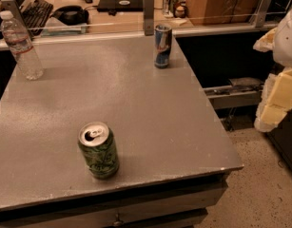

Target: Move redbull can near green can

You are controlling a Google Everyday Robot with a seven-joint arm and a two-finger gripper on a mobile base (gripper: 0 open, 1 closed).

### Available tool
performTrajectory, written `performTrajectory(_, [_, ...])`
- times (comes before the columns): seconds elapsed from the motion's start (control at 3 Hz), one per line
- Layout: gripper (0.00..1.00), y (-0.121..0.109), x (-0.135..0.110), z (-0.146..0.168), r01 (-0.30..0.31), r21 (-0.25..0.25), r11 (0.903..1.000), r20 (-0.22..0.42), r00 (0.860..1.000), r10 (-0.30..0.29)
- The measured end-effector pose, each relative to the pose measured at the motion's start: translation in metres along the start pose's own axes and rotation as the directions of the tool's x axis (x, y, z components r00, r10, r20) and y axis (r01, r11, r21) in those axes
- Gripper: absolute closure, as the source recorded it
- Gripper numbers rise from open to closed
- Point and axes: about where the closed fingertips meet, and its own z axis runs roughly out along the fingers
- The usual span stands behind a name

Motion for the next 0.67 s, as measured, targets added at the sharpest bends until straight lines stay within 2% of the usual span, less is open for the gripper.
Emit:
performTrajectory(0.33, [0.00, -0.003, -0.002, 0.000, -0.006, 0.006, 1.0000, 0.010, 1.000, 0.006])
performTrajectory(0.67, [0.00, -0.032, -0.015, 0.016, -0.024, 0.025, 0.9994, 0.065, 0.998, 0.022])
